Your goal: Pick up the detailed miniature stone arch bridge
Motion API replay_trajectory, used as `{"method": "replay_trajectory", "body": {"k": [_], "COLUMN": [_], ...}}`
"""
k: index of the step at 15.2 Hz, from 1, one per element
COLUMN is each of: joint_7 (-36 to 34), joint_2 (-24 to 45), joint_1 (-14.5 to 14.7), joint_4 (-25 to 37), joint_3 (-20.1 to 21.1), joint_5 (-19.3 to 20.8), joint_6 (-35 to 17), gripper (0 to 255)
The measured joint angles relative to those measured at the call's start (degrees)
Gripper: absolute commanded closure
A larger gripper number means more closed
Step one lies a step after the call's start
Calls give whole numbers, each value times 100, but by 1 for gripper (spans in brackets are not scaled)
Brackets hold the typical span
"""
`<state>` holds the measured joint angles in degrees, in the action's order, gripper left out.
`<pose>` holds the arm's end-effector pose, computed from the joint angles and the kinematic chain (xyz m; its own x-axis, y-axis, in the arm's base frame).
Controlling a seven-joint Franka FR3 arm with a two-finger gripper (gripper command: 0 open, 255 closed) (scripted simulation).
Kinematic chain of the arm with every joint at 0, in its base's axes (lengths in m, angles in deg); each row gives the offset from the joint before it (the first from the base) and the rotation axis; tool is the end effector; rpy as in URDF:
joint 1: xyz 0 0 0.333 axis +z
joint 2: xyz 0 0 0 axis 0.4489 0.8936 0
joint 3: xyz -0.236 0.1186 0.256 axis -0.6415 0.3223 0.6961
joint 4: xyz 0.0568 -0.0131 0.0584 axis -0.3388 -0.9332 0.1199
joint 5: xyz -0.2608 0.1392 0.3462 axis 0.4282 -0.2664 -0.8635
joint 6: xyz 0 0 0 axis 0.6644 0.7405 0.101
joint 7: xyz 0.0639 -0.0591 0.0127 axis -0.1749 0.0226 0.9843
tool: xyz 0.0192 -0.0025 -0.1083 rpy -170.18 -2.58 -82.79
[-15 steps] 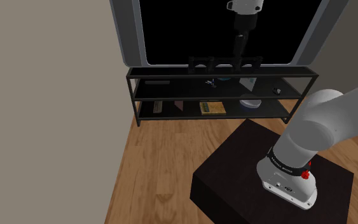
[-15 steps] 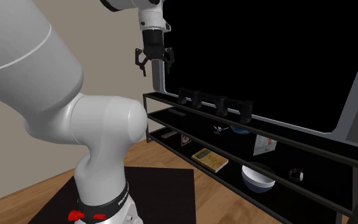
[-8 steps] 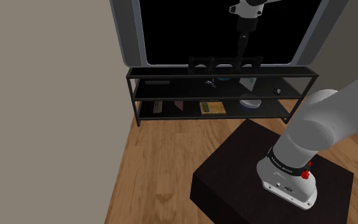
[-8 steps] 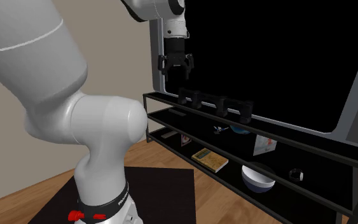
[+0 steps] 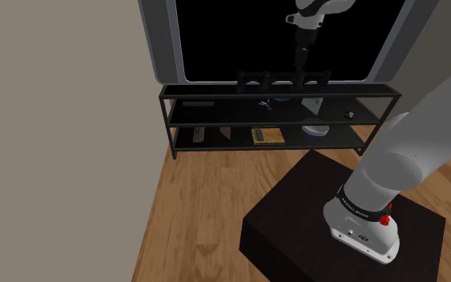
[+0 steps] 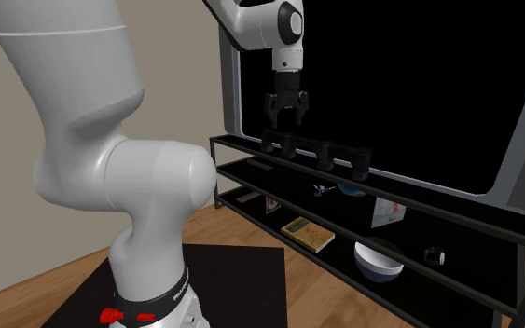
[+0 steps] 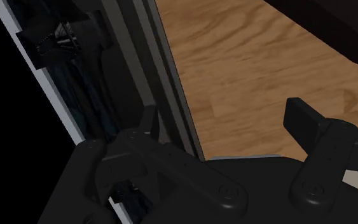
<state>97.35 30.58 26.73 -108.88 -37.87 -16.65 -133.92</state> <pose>0.4571 -0.2738 0.5145 0.8397 0.5431 0.0003 0.5428 -0.8393 0.0295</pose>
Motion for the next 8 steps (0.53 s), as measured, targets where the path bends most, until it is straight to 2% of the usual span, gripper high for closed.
{"method": "replay_trajectory", "body": {"k": [3,6,8], "joint_7": [787,1579,2122], "joint_2": [674,1512,2033], "joint_1": [34,22,-94], "joint_4": [489,1092,1483], "joint_3": [-348,-577,-661], "joint_5": [-382,-956,-1352], "joint_6": [-183,-328,-363], "gripper": [0,0,0]}}
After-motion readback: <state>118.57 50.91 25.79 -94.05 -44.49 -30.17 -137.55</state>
